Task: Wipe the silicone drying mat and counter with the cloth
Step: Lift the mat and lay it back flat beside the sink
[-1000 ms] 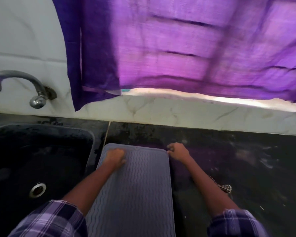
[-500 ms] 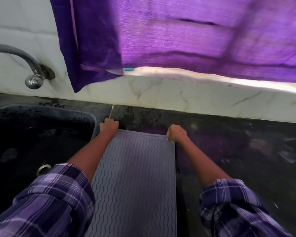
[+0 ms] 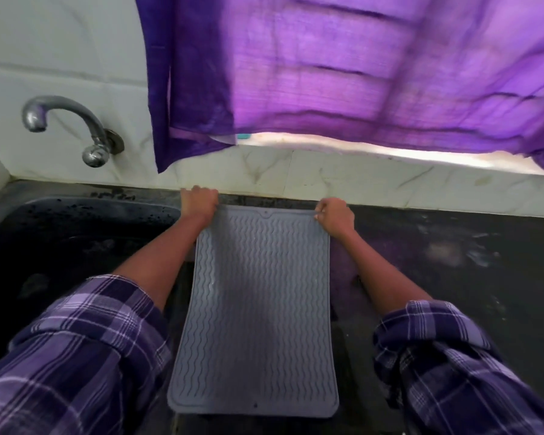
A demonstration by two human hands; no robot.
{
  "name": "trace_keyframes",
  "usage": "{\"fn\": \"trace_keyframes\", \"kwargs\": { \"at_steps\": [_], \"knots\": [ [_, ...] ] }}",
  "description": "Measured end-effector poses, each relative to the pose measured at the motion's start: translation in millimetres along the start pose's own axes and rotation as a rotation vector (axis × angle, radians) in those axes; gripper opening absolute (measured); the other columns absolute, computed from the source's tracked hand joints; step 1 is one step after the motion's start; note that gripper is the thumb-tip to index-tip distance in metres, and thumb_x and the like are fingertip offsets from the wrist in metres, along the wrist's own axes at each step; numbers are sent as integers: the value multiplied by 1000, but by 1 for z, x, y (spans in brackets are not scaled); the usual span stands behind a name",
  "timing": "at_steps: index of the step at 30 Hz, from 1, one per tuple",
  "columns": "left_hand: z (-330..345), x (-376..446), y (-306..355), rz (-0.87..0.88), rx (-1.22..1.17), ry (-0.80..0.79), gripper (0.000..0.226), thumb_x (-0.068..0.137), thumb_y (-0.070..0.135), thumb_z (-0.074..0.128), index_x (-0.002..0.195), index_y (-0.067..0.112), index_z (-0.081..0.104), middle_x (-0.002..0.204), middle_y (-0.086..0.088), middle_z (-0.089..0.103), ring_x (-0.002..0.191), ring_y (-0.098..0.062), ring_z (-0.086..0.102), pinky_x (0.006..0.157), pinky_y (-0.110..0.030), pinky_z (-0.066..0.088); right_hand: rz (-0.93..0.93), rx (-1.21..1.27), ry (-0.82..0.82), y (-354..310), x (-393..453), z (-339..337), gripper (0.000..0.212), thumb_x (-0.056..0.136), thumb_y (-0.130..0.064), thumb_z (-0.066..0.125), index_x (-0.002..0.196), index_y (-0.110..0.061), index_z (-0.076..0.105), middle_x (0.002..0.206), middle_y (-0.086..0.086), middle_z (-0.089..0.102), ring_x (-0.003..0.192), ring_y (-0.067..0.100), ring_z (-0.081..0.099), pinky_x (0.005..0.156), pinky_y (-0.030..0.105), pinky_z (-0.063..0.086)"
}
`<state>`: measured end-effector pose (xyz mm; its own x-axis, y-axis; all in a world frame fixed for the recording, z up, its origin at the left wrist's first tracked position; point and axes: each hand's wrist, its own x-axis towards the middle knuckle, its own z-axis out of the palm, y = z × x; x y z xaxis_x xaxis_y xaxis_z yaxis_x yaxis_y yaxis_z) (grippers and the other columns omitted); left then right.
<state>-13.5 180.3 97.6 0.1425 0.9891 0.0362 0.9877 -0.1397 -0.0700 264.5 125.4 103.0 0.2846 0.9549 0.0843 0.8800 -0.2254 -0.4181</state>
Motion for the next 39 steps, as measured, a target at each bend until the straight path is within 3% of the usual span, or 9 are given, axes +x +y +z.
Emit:
{"fn": "trace_keyframes", "kwargs": {
  "at_steps": [9,24,27,29,31,33,35,37,39],
  "knots": [
    [-146,-40,-29,75,-204,426,21,96,8,45,111,9,59,121,-14,60,119,-31,49,94,-45,37,-64,126,457,-71,-41,-138,17,82,-9,61,96,-8,71,108,15,69,102,31,63,79,34,50],
    [-244,-119,-56,236,-333,796,26,96,8,39,119,2,50,125,-21,48,113,-36,49,83,-51,44,-181,98,664,-115,-117,-247,28,80,-9,55,102,-3,72,110,18,72,106,30,64,86,30,45],
    [-247,-114,-66,349,-397,712,24,94,9,44,114,2,55,121,-21,54,108,-37,54,87,-46,43,-202,52,549,-111,-119,-261,30,79,-7,61,105,1,72,105,18,73,88,20,67,80,26,48],
    [-244,-107,-70,415,-459,573,23,91,6,52,110,-3,61,117,-24,62,108,-37,59,91,-40,45,-191,50,416,-104,-115,-263,30,78,-5,66,106,4,71,71,-5,78,53,-6,56,58,9,43],
    [-235,-99,-71,423,-503,411,23,88,2,57,108,-8,66,113,-25,67,106,-34,63,90,-29,47,-162,38,295,-99,-107,-255,31,78,-4,69,108,6,70,41,-26,62,36,-17,48,46,1,34],
    [-215,-91,-66,392,-519,268,24,87,0,59,108,-8,68,112,-24,69,103,-30,64,81,-18,47,-150,15,216,-93,-94,-233,30,79,-4,69,108,5,70,69,0,77,34,-23,44,45,1,31],
    [-183,-80,-58,351,-516,183,23,88,1,59,108,-6,69,113,-23,69,107,-32,64,86,-26,47,-133,-24,147,-85,-79,-201,30,79,-4,70,108,5,70,95,26,70,48,-16,54,45,2,30],
    [-139,-69,-49,290,-488,153,23,89,4,57,109,-2,68,116,-21,67,110,-33,62,92,-35,47,-109,-68,78,-76,-65,-162,29,78,-4,71,106,4,71,105,26,70,90,14,69,48,5,29],
    [-91,-60,-41,229,-467,117,22,90,6,57,110,2,66,119,-20,65,111,-32,60,91,-37,47,-75,-99,-3,-62,-52,-119,29,77,-3,73,105,4,72,109,24,71,105,32,65,55,18,34]
  ]
}}
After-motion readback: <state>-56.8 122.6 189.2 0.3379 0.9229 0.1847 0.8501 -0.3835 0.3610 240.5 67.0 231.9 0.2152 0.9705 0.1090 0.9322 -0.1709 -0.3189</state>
